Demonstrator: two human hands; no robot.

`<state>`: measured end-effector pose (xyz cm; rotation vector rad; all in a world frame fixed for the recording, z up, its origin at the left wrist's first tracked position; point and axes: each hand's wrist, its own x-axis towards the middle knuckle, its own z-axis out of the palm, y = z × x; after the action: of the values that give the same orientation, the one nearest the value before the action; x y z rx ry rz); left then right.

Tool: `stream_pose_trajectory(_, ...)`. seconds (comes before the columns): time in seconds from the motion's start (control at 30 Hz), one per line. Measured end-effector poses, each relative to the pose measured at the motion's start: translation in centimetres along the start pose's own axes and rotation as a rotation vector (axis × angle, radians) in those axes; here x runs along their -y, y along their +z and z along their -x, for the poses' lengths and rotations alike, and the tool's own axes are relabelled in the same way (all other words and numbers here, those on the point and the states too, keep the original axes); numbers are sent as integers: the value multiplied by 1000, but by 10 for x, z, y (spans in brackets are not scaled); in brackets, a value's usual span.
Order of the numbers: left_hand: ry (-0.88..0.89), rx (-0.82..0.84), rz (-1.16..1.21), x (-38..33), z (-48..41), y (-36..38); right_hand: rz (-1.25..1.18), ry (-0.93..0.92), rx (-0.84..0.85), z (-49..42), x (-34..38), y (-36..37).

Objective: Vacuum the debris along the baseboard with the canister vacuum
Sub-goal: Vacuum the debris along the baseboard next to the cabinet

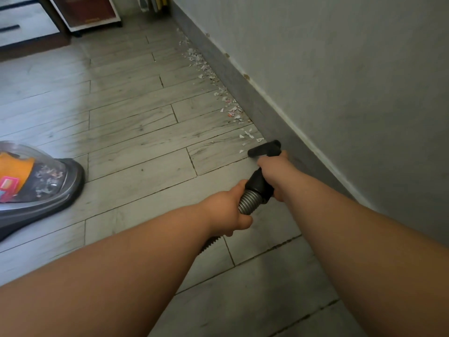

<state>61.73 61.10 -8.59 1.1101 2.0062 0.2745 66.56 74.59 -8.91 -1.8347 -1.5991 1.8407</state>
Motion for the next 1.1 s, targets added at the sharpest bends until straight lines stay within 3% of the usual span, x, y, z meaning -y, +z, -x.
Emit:
stream_pose_trajectory(0.33, -65, 5, 12, 17, 40, -13, 78, 39, 109, 22, 1, 32)
stream_pose_trajectory(0.77, 22, 12, -56, -25, -10, 1, -43, -14, -32, -4, -1, -27)
stream_pose_trajectory(1.1, -40, 37, -34, 16, 29, -9, 54, 32, 62, 21, -4, 20)
